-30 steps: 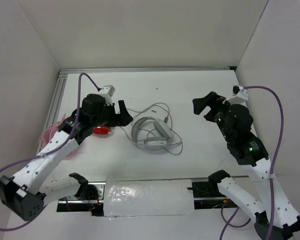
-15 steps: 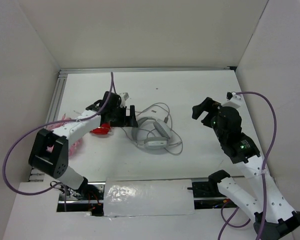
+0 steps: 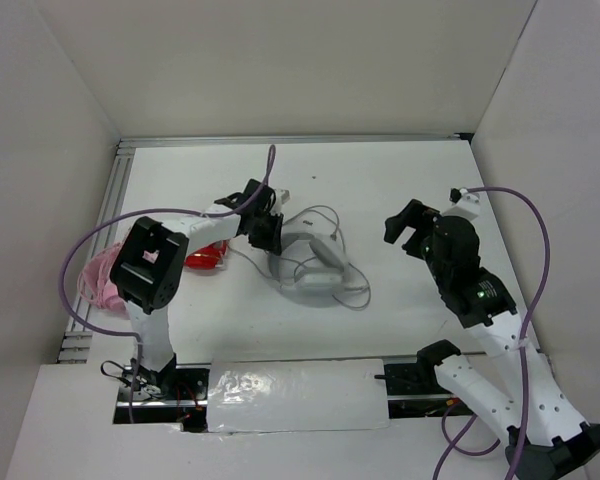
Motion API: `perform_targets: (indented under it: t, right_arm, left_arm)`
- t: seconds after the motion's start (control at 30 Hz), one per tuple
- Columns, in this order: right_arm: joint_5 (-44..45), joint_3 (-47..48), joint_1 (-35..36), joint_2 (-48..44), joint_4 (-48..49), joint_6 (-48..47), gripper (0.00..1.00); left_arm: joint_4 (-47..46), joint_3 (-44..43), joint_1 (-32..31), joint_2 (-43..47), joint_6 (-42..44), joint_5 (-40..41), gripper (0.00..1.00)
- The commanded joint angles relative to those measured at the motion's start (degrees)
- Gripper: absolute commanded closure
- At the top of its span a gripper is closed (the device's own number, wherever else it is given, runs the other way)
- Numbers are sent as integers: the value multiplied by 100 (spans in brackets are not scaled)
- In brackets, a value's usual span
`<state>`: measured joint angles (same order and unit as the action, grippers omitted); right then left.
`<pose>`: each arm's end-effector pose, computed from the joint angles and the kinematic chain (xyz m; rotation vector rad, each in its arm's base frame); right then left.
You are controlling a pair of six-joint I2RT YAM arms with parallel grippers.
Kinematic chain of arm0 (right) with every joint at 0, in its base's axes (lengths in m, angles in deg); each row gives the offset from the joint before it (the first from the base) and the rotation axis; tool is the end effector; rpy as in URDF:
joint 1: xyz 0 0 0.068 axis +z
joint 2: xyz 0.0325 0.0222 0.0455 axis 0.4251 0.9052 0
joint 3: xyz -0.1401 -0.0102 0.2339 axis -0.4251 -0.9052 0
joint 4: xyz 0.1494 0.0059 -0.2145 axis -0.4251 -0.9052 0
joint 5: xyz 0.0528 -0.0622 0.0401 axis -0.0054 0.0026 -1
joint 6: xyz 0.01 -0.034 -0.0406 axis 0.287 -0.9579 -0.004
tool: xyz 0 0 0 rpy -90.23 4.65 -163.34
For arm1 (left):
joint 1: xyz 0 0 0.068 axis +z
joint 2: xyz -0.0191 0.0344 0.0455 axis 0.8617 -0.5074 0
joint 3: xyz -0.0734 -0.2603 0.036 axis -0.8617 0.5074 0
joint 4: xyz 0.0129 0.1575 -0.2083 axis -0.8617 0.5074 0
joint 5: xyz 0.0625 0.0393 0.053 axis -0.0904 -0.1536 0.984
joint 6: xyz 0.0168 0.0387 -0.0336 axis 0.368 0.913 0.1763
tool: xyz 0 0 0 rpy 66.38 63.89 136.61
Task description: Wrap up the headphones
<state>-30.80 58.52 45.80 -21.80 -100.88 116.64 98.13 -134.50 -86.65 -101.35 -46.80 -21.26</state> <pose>0.1479 0.0445 0.3415 0.3835 1.8928 0.3183 0.3545 -0.1907 0.1775 0.2303 2.5950 -0.6060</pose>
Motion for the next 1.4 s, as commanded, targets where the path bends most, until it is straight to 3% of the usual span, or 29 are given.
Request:
perform_targets:
  t: [0.0, 0.03, 0.2, 0.33, 0.43, 0.53, 0.67, 0.77, 0.87, 0.9, 1.1, 1.27, 1.3, 1.33, 1.37]
  right_arm:
    - [-5, -72, -52, -181, 117, -201, 0]
    - [-188, -89, -34, -217, 135, -254, 0]
    - [-1628, -387, -8, -673, 706, -913, 0]
    - [-2805, -388, 97, -832, 864, -1291, 0]
    - [-3343, -336, 229, -850, 952, -1519, 0]
    - [-4081, -239, 369, -850, 1005, -1757, 0]
    - [-4688, -221, 703, -876, 1005, -2250, 0]
    - [-4462, -633, 1028, -902, 1750, -1829, 0]
    - [-4164, -1273, 1510, -684, 3129, -1424, 0]
    - [-3675, -1415, 1678, -578, 3732, -1380, 0]
    - [-1809, -1742, 3163, 888, 5922, -2310, 0]
    - [-1851, -1812, 2955, 2575, 7814, -2031, 0]
    - [-1807, -1777, 2885, 3291, 8591, -1969, 0]
    - [-1824, -1777, 2884, 3299, 8599, -1969, 0]
    - [-1894, -1786, 2893, 3542, 9217, -1969, 0]
  left_arm:
    - [-59, -163, -212, 20, 220, 187, 84]
    - [-51, -189, -231, 99, 229, 309, 100]
    - [431, -619, -450, 730, -60, 1153, 100]
    - [801, -1259, -713, 1425, -482, 2572, 100]
    - [540, -1498, -933, 1952, -308, 3480, 100]
    - [126, -1648, -969, 2444, 80, 3580, 100]
    - [54, -1928, -1004, 2692, -95, 4308, 100]
    - [441, -2254, -1057, 2727, -728, 4880, 100]
    - [809, -2700, -1118, 2657, -991, 4969, 100]
    - [967, -2859, -1136, 2613, -1088, 4960, 100]
    - [1830, -3608, -1206, 2349, -1590, 4986, 100]
    - [1918, -3520, -1215, 2612, -1704, 4645, 100]
    - [1979, -3503, -1215, 2761, -1809, 4565, 100]
    - [1980, -3485, -1215, 2762, -1844, 4565, 100]
    - [1980, -3459, -1215, 2815, -1845, 4521, 100]
